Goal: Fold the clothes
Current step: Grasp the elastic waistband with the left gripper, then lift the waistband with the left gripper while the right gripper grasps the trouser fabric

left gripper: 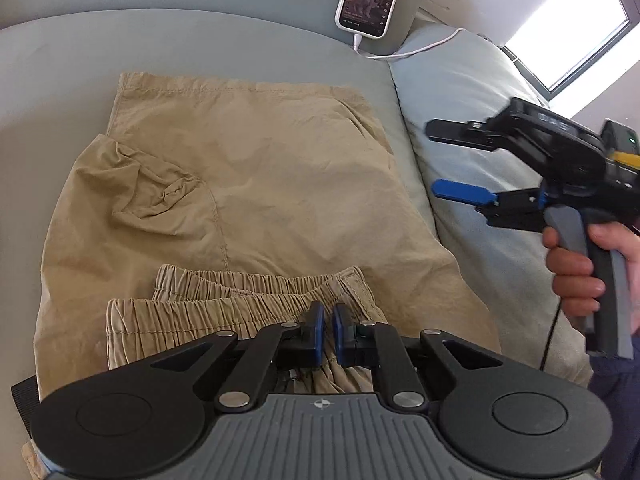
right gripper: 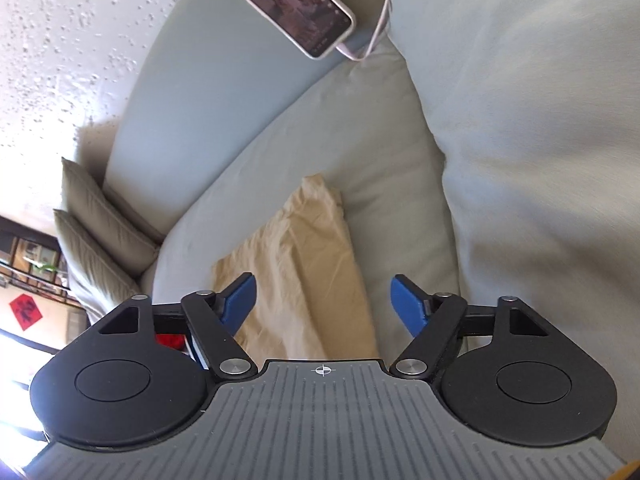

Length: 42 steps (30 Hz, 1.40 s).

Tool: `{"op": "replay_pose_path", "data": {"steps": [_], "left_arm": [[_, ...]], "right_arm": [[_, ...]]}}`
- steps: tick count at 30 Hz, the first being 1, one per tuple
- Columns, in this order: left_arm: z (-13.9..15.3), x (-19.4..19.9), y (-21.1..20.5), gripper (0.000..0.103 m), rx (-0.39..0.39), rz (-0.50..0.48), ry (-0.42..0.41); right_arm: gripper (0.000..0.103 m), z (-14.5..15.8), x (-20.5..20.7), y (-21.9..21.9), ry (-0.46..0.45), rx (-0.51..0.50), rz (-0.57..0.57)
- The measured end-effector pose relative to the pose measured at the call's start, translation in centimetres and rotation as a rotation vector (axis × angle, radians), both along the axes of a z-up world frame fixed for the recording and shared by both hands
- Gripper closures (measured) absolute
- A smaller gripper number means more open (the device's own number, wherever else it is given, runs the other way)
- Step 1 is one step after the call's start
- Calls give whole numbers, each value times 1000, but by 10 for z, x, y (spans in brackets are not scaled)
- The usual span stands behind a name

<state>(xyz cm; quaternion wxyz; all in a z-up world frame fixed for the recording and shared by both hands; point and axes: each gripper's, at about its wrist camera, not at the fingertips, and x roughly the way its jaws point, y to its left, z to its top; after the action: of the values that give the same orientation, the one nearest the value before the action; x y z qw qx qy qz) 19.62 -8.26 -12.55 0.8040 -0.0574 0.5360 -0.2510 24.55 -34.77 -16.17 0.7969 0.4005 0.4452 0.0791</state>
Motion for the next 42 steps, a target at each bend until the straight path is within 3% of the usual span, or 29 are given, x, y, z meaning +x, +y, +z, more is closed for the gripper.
{"op": "replay_pose_path", "data": {"steps": [4,10,18,20,22,23,29,34,35,36,39,42], "left_arm": [[0,0,0,90,7,-15,-7],[-2,3,8,90,-27,-15,7],[1,-4,6,90,-11,-25,-17],[2,-6,5,90,-7,-27,-21],[3,-8,6,90,-2,-32,-26],[3,-8,7,90,2,-33,-28],[8,-10,1,90,55,-41,-50],[36,-37,19,90,37,53,-87],[46,-50,28,75,21,64,-111],[55,-64,40,68,0,75,-135],[78,-110,90,60,-85,152,-146],[84,-147,146,55,-186,273,-97]], "right_arm": [[39,-30,34,7,20,-5,19],[39,-64,73,3,1,205,77],[41,-70,103,16,-28,203,172],[49,-65,104,23,-35,152,200],[99,-62,104,28,-19,68,211],[99,-59,101,30,-19,46,208],[100,12,59,46,-222,-73,213],[100,84,-10,72,-372,-193,310],[100,97,-27,78,-401,-220,327],[100,105,-42,82,-424,-240,342],[100,121,-94,98,-467,-323,409],[100,122,-148,112,-486,-411,490]]}}
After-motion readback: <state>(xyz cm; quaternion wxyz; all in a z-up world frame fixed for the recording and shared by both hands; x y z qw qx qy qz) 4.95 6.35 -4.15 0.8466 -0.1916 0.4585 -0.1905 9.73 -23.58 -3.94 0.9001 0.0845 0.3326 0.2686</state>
